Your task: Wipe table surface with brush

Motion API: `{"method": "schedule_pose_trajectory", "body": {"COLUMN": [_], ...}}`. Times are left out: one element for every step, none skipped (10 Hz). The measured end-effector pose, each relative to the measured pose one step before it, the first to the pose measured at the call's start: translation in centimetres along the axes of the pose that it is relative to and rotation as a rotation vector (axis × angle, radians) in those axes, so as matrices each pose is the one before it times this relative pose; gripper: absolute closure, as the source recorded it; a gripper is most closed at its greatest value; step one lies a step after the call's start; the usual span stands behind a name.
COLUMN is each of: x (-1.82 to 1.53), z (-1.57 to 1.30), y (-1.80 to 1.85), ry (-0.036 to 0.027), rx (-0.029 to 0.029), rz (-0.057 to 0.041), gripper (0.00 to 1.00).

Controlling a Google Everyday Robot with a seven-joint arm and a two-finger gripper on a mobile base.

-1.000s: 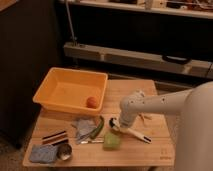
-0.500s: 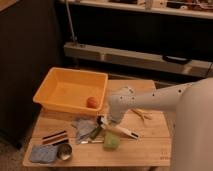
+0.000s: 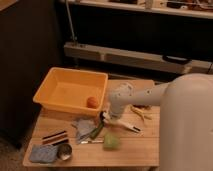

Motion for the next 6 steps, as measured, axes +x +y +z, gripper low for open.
{"method": "schedule_pose_trajectory", "body": {"x": [0.346,0.619,0.772,0.394,0.769,1.792], "z": [-0.043,-0.009,0.276,0.553,0.208,0.062], "y": [-1.798,-2.652,-2.368,-1.591,-0.733,-0.762], "ry": [0.00922,0.01683,0.02496,0.02006,0.01063,0.01197], "rx": [0.01530,0.01939,0.01007,0.00286,-0.00285,-0.00084], "rz": [0.01263,0.01938,0.02927,0.02454,0.02349,0.03121], "gripper": [1.00,1.00,1.00,1.00,1.00,1.00]}}
